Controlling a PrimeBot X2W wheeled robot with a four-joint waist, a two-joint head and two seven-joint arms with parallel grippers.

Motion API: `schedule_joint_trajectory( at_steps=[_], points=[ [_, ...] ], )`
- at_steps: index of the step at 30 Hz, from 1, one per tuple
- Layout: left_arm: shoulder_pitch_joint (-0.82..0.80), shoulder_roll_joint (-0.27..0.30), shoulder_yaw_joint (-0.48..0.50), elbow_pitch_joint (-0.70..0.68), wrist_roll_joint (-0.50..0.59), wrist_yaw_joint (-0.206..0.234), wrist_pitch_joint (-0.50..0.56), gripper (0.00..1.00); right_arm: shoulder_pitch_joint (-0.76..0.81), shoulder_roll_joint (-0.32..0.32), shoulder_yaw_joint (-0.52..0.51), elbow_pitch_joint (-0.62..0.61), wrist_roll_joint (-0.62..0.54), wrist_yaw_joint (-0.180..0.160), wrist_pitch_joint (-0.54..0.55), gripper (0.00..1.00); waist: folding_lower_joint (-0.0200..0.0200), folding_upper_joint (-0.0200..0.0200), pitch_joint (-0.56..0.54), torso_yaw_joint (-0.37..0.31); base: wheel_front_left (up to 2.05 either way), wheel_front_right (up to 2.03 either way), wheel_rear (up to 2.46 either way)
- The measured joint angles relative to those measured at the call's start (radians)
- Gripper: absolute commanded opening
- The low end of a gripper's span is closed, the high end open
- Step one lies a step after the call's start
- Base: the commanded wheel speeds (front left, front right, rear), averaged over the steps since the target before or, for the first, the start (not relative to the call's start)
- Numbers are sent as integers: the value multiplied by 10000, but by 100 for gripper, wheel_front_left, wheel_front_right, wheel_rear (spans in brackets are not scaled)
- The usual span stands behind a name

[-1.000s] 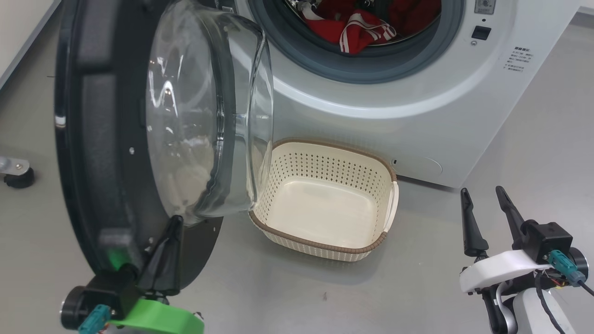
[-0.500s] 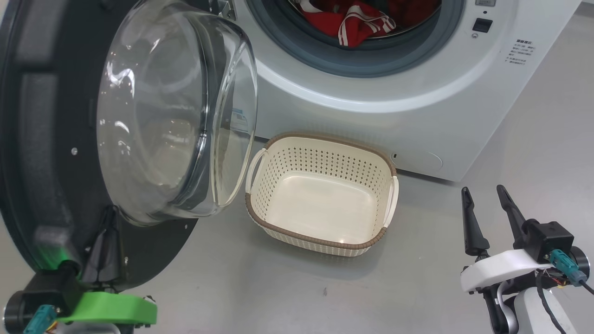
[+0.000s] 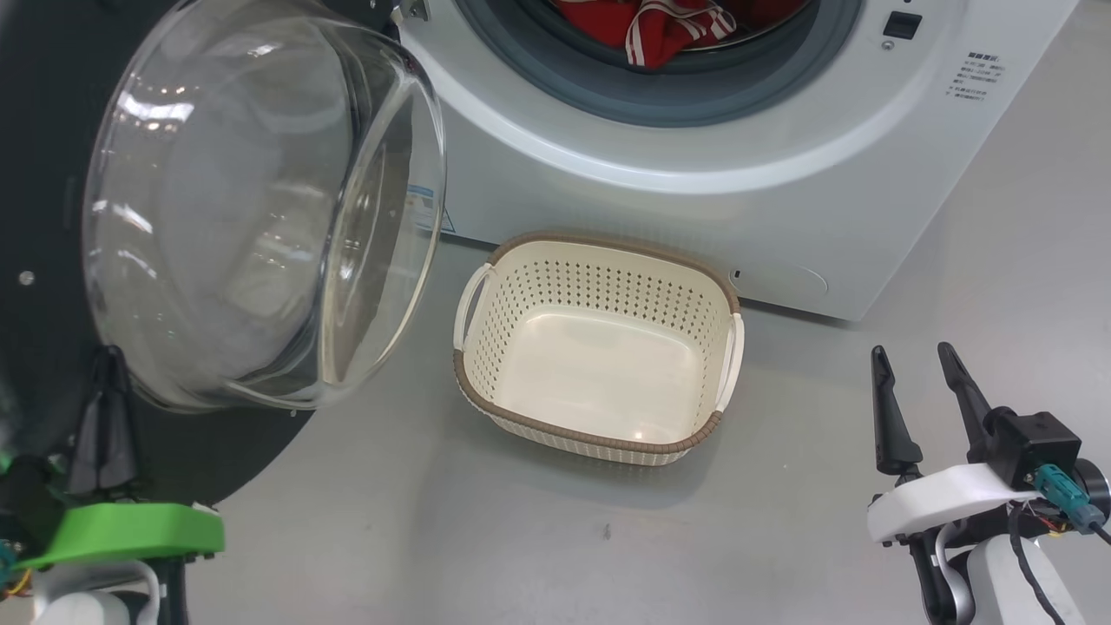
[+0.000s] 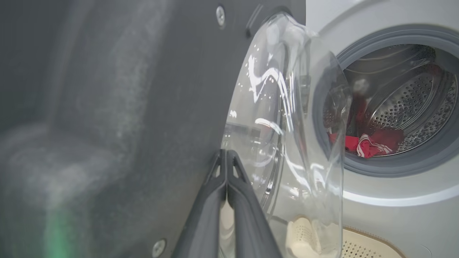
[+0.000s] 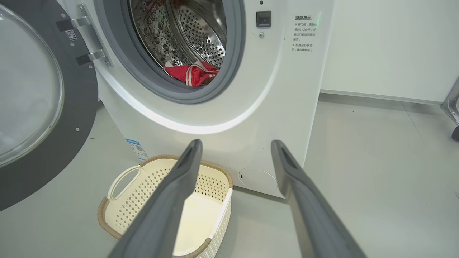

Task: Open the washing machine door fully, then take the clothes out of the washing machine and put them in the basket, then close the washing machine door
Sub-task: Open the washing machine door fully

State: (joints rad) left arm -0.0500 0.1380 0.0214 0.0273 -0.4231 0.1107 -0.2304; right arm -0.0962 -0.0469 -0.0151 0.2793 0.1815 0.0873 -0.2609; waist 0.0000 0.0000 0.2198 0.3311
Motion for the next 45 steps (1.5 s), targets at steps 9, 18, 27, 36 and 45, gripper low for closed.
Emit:
schedule_joint_trajectory(
  at_steps=[9, 18, 27, 36, 45],
  points=[
    [-557, 50, 713, 748, -255, 0, -117, 0, -81, -10, -50, -4, -81, 73, 0, 100, 0, 0, 184, -38, 0, 0, 0],
    [-1050, 301, 1528, 1653, -495, 23, -184, 0, -114, -46, -125, 0, -88, 81, 0, 100, 0, 0, 254, -9, 0, 0, 0],
    [-1253, 353, 1670, 2105, -493, 69, -217, 0, -195, -67, -132, 8, -174, 84, 0, 100, 0, 0, 258, 28, 0, 0, 0],
    [-1338, 188, 1561, 1904, -127, -29, -219, 0, -200, -61, -81, 111, -186, 163, 0, 100, 0, 0, 128, -14, 0, 0, 0],
    [-806, -362, 1175, 1256, 405, -192, -219, 0, -181, -54, -86, 161, -186, 171, 0, 100, 0, 0, -128, -50, 0, 0, 0]
  ],
)
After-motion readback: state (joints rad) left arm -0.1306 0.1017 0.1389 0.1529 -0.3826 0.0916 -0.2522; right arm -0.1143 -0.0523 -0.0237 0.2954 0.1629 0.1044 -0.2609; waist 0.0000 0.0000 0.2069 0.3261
